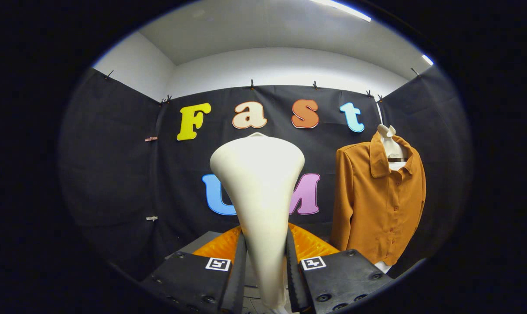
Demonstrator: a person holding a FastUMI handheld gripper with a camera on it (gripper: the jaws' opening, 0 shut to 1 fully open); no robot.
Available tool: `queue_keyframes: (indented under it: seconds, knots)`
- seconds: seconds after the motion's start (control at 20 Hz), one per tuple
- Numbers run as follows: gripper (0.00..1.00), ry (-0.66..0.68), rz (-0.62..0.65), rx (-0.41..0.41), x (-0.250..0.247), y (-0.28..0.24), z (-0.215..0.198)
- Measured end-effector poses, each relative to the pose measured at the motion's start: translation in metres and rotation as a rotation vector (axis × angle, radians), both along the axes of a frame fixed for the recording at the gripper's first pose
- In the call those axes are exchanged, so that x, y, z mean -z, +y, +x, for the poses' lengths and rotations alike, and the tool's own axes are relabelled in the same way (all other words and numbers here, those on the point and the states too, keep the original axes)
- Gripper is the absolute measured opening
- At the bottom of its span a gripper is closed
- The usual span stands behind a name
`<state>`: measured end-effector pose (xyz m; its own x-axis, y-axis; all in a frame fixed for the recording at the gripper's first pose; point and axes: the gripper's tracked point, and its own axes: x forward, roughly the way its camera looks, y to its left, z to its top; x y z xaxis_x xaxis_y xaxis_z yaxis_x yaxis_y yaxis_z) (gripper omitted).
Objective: Iron the clothes twice with a garment steamer, once on the left side and once on the right side.
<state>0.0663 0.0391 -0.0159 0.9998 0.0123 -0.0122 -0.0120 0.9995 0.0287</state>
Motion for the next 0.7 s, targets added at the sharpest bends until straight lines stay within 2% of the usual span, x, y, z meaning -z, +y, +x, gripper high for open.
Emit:
queue_keyframes:
  seconds: [0.7]
  knots:
    - [0.44,-0.010,-0.019,0.014,-0.002,-0.012,-0.004]
